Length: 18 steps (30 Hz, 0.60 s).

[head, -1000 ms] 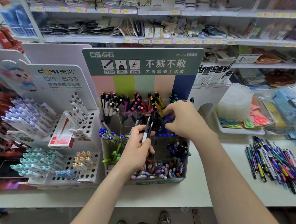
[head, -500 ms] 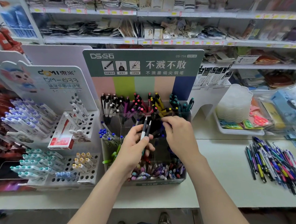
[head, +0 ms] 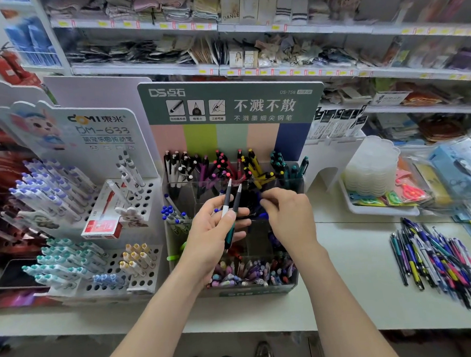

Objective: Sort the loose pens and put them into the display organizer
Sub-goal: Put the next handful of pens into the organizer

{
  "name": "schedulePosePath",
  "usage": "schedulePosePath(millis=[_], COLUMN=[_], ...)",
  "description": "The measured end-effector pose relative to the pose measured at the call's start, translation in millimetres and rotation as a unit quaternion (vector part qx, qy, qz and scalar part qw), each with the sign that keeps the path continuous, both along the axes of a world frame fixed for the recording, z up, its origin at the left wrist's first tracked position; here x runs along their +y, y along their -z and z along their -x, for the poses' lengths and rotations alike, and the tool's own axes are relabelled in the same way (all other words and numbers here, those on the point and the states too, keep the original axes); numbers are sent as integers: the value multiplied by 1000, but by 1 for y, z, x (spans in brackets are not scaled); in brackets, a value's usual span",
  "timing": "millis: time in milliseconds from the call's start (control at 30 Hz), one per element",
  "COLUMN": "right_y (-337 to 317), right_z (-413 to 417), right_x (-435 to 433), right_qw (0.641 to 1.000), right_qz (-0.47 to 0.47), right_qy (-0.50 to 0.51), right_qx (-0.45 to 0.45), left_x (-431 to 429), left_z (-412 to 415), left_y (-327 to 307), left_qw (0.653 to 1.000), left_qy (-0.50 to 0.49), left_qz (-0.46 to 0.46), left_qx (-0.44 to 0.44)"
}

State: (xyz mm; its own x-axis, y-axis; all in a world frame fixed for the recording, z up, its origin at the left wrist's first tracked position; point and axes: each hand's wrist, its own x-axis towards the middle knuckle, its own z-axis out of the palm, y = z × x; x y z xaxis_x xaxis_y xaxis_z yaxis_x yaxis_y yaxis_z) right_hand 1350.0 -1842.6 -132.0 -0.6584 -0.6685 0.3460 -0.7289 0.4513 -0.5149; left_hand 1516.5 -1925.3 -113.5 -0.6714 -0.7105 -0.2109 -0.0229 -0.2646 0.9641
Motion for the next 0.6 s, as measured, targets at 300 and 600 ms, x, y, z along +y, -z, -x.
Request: schedulePosePath(millis=[300, 600], right_y=[-25, -19], right_z=[-52, -58], right_x=[27, 53], right_qw=[949, 931], right_qz=[198, 217], right_qy=[-34, -25], right_qx=[-245, -293], left_x=[3, 24], left_z=[9, 30], left_y=[-10, -17], left_qw=[990, 986], left_qy=[-28, -25], left_qz=[-95, -103], left_qx=[100, 129])
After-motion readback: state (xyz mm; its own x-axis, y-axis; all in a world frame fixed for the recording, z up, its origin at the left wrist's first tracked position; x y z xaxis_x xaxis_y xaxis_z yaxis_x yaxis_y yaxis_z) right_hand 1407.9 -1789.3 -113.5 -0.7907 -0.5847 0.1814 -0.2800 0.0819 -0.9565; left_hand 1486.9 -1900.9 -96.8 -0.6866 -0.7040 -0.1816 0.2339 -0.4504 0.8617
